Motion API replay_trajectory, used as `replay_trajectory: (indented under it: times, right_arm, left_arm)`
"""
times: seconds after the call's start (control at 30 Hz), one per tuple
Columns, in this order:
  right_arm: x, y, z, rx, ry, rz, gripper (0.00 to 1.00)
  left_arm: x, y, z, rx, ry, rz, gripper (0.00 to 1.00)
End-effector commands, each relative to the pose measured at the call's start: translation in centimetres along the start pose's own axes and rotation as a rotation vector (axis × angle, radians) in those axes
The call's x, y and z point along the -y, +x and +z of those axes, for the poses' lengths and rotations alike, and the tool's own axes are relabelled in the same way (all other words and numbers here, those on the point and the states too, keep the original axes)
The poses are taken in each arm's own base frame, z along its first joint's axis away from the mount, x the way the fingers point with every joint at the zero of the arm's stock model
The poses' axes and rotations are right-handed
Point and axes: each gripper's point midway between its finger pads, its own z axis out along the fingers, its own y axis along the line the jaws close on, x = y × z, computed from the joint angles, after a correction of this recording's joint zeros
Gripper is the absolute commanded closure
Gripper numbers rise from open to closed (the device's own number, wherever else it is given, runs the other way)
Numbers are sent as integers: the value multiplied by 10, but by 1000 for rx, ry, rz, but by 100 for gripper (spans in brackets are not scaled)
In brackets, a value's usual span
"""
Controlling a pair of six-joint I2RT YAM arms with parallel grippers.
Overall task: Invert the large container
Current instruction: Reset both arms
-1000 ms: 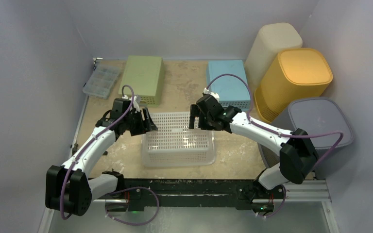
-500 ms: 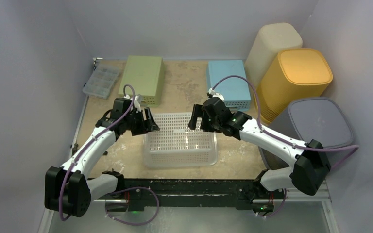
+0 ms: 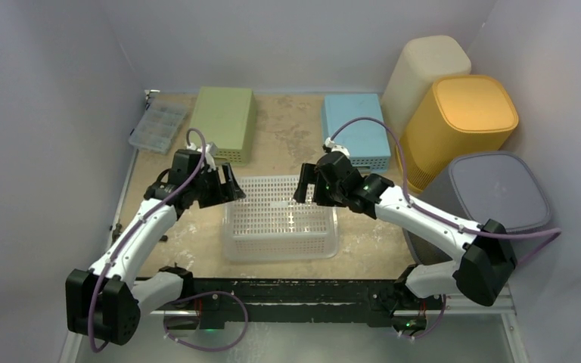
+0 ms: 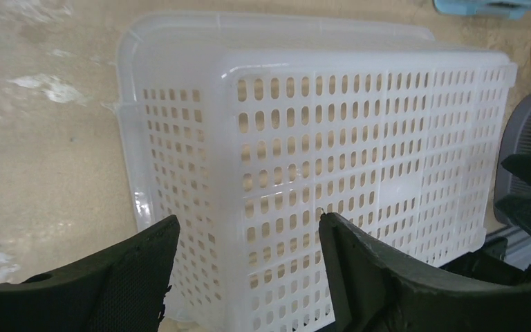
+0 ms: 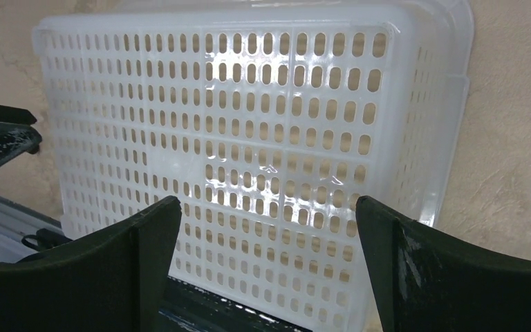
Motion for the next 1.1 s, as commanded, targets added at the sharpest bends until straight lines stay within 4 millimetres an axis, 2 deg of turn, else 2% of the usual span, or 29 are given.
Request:
replay_trajectory:
  times: [0.0,0.13,0.27,0.37,0.47,0.7,0.83,1.07]
  right_arm:
    - [-11,-42,-34,142,2,-44,2]
    - [-17,-69,-58,258,-13,-46,2]
    - [-18,-96,-85,385,-16,-48,1]
    - [-24,-112,-107,462,-46,-80,1]
    - [-24,-121,-121,503,-45,-90,1]
    - [-26,-119,-136,517,-93,-92,1]
    - [-22,-113,-141,526,-118,-63,1]
    - [-15,-104,-139,509,-112,-23,1]
  left_arm:
    - [6,-48,-36,205,-72,54,26]
    - [-4,-68,-61,315,-179,51,25]
    - [-25,-86,-92,442,-331,60,23]
    - [-44,-96,-112,533,-452,48,20]
    - [-57,-101,-122,600,-527,46,20]
    - [-73,-96,-119,659,-566,57,17]
    - [-71,-100,-121,694,-550,59,15]
    - [-73,-102,-113,683,-554,79,11]
